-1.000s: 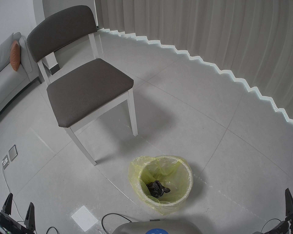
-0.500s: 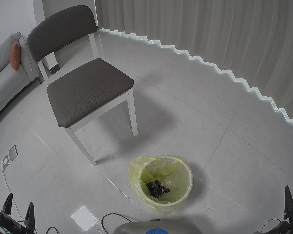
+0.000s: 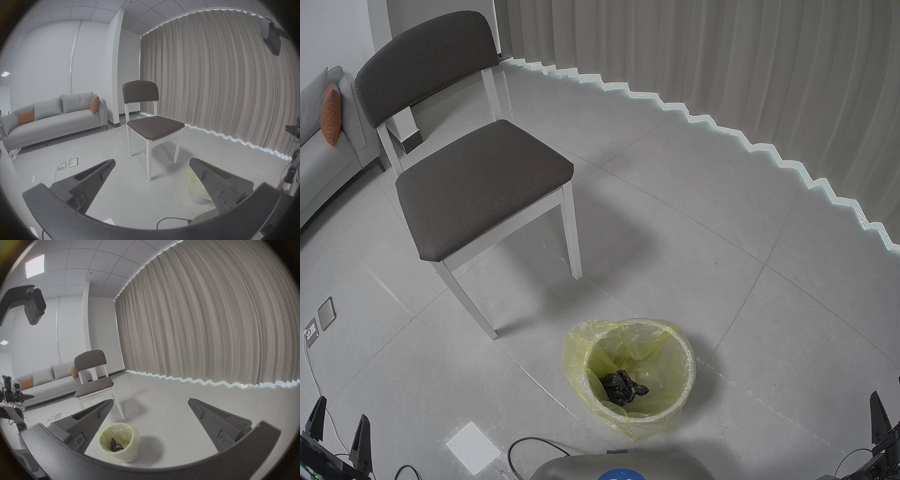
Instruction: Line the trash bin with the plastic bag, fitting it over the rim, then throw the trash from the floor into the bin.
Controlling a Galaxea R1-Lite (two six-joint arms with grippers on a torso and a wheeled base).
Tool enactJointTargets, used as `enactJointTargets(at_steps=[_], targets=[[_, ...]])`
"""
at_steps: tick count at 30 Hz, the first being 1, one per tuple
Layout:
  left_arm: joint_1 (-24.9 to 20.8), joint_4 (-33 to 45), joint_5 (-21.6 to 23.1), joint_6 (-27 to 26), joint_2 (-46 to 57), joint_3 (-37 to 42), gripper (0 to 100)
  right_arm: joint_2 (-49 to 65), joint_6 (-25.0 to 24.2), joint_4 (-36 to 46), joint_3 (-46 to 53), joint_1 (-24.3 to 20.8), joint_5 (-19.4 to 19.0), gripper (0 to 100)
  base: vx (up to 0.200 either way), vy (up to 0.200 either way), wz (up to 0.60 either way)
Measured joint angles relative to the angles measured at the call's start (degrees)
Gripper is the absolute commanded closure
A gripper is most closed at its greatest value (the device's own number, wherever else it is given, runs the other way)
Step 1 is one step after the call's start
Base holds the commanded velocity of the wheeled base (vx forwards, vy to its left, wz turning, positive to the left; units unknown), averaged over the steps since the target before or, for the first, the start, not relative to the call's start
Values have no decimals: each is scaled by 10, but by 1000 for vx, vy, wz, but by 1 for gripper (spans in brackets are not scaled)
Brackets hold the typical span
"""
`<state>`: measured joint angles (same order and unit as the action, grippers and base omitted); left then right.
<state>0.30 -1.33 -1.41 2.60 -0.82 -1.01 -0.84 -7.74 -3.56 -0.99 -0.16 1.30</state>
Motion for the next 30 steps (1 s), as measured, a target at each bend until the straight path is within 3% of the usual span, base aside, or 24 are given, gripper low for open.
enactJointTargets(at_steps=[8, 13, 20, 30], targets=[[0, 0, 0, 1, 0, 0, 0, 0, 7, 0, 0, 0, -2, 0, 0, 0, 0], [0, -1, -1, 1, 0, 0, 0, 0, 35, 6, 0, 0, 23, 0, 0, 0, 0], [0, -1, -1, 2, 0, 0, 0, 0, 42, 8, 0, 0, 25, 0, 0, 0, 0], [0, 0, -1, 2, -1, 0, 0, -1, 82, 42, 0, 0, -16, 0, 0, 0, 0]])
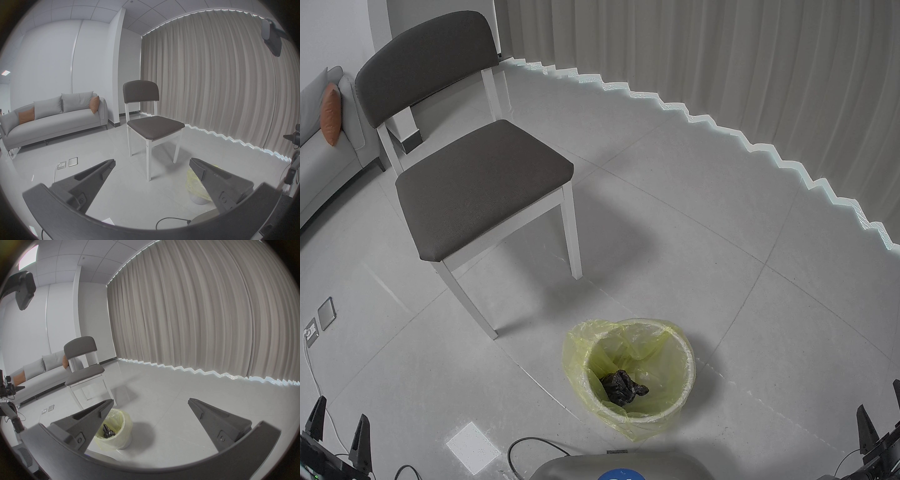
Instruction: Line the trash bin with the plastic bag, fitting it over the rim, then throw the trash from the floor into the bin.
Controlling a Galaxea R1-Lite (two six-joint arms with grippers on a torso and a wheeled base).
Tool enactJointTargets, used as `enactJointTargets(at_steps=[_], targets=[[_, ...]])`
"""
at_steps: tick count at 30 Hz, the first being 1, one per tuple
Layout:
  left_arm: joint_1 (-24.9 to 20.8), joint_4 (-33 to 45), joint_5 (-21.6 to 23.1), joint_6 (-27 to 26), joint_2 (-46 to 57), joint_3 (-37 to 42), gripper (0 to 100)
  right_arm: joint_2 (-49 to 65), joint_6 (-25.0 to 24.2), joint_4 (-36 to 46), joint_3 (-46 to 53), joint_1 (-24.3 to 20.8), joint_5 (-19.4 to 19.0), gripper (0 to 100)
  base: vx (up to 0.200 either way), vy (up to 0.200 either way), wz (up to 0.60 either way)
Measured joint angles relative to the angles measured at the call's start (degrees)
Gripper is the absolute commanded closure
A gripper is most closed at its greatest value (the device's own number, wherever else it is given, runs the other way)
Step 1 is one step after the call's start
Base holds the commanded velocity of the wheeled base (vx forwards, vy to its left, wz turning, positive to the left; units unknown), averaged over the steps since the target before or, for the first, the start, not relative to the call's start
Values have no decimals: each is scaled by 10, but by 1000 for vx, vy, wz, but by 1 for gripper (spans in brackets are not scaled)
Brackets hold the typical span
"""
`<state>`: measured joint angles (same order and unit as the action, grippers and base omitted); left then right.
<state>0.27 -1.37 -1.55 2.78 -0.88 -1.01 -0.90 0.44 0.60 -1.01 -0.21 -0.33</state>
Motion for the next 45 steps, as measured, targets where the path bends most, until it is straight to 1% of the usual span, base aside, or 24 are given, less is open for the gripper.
enactJointTargets(at_steps=[3, 8, 10, 14, 16, 19, 21, 45], targets=[[0, 0, 0, 0, 0, 0, 0, -2, 7, 0, 0, -2, -13, 0, 0, 0, 0], [0, 0, 0, 4, 0, 0, 0, -3, -15, -2, 0, -4, -14, 0, 0, 0, 0], [0, 0, 0, 5, 0, 0, 0, -3, -20, -2, 0, -4, -11, 0, 0, 0, 0], [0, 1, 0, 0, 0, 0, 0, -1, -27, -5, 0, -2, 15, 0, 0, 0, 0], [0, 1, 2, -4, 0, 0, 0, -1, -26, -6, 0, -2, 15, 0, 0, 0, 0], [-1, 12, 24, -32, 0, 0, 0, -1, -20, -6, 0, -1, 12, 0, 0, 0, 0], [-1, 15, 34, -40, 0, 0, 0, -1, -19, -6, 0, -1, 12, 0, 0, 0, 0], [-2, 17, 39, -34, 0, 0, 0, -1, -17, -6, 0, 0, 10, 0, 0, 0, 0]])
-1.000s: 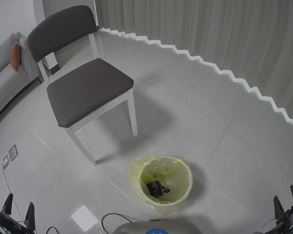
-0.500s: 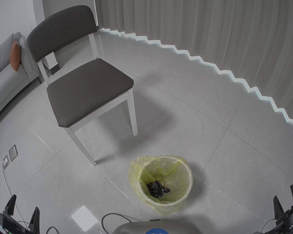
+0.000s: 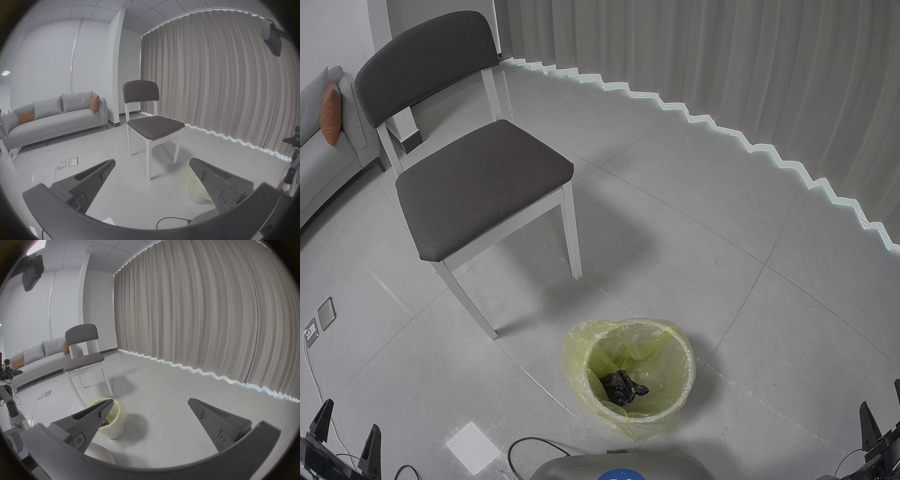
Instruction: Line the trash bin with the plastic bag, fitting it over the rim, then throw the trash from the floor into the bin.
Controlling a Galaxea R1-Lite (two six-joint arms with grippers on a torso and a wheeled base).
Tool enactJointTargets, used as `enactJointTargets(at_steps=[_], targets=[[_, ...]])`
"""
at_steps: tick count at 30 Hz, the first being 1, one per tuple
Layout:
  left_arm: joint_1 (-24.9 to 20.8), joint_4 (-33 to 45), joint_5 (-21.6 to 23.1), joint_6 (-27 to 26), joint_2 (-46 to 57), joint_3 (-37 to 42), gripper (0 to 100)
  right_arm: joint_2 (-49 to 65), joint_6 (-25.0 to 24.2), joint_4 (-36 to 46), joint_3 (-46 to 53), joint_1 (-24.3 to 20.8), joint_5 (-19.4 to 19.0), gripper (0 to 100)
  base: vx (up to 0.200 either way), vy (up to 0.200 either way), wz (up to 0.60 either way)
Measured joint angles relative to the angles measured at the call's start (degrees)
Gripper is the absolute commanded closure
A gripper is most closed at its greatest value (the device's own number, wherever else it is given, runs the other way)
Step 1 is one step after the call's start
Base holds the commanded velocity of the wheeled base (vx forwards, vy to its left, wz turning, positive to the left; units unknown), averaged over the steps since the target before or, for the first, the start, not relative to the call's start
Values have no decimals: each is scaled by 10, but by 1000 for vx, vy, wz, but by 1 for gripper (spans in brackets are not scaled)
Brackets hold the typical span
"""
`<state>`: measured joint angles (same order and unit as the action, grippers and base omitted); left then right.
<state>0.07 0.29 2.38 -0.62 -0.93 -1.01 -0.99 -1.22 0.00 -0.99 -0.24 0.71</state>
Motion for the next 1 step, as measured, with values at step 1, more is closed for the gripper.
enactJointTargets(at_steps=[1], targets=[[0, 0, 0, 0, 0, 0, 0, 0, 0, 0, 0, 0, 0, 0, 0, 0, 0]])
